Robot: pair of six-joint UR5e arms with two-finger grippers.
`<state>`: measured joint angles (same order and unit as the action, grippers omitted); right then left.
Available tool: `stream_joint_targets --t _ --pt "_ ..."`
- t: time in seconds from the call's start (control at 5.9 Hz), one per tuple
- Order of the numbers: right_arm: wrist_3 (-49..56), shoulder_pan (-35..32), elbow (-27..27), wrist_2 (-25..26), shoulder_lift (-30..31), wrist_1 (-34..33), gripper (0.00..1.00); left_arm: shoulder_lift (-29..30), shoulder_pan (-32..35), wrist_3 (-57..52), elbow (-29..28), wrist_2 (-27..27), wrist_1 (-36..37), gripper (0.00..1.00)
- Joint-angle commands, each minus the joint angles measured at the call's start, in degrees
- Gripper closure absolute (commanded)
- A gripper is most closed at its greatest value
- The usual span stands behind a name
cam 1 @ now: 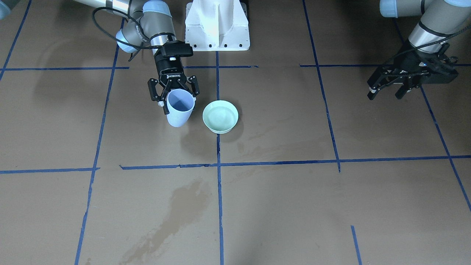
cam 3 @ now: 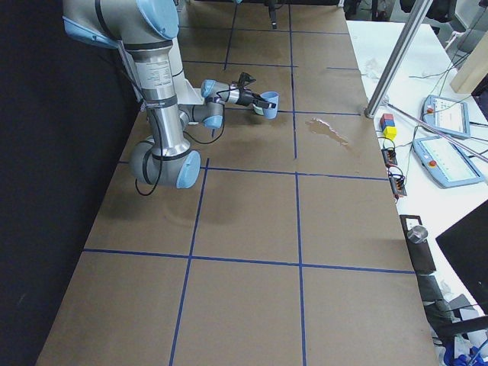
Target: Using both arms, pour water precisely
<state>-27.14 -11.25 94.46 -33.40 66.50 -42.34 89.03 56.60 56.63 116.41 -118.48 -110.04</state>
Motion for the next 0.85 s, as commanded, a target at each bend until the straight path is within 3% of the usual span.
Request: stream_joint_targets --t 0.0,0.34,0.68 --pt "6.82 0.87 -0.07 3.08 -2.94 -9.11 0.86 0.09 0.00 0.06 -0.13 0.00 0.00 0.00" --pt "7.10 0.96 -0.07 4.57 -7.25 -24.65 0.87 -0.25 0.00 0.06 0.39 0.00 0.00 0.00" --pt "14.16 2.01 -0.94 7.63 -7.61 -26.48 0.86 -0.26 0.00 0.06 0.39 0.00 0.00 0.00"
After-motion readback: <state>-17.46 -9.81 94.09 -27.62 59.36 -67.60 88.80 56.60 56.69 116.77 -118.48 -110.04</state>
